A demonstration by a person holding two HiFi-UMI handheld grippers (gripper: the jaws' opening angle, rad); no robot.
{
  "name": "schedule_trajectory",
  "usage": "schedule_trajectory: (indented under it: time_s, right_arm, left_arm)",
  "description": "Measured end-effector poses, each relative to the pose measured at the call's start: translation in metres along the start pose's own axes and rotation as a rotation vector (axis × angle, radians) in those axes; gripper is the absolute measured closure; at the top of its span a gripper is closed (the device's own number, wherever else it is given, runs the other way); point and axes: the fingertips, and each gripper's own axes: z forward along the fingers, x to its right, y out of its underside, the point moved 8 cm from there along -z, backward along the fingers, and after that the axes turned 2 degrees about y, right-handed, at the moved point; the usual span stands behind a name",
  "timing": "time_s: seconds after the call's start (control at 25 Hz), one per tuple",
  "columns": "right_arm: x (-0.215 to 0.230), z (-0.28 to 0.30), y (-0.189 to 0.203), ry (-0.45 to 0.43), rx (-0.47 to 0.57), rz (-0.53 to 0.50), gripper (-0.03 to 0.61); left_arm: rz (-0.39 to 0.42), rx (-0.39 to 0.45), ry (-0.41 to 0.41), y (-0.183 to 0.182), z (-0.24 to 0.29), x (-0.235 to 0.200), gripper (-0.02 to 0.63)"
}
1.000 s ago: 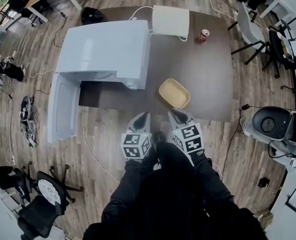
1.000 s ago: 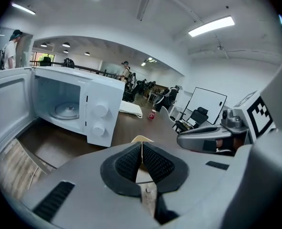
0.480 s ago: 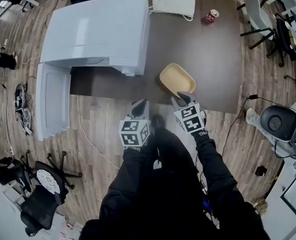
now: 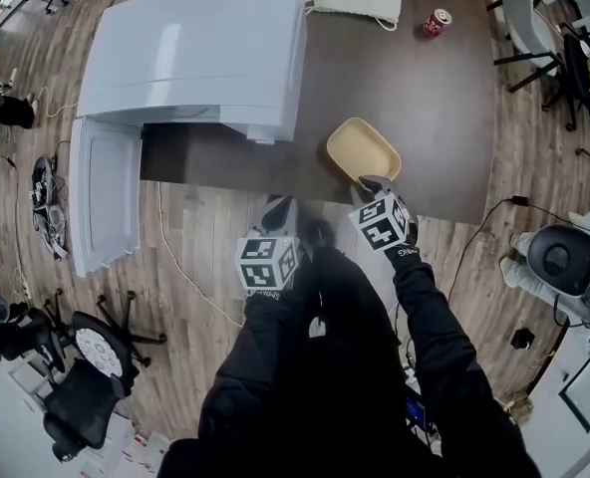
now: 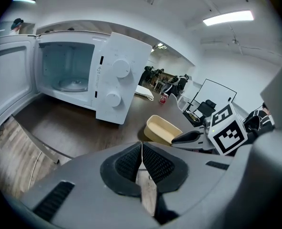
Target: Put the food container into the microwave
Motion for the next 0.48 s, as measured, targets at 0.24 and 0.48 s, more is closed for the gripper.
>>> schedule_trajectory:
  time_s: [0.24,0.48]
  right_arm:
    - [-0.005,0.003,0.004,0.013,-0.006,-0.031,0.528]
    - [-0.010,-0.004,-0.001,0.053,0.010,-0.073,0.540]
  left_arm:
    - [-0.010,-0.009,-0.011,0.009,-0.006,-0.003,0.580]
    - [-0.008,-0.003,-0.012,0.011,-0.012,-0.006,0.580]
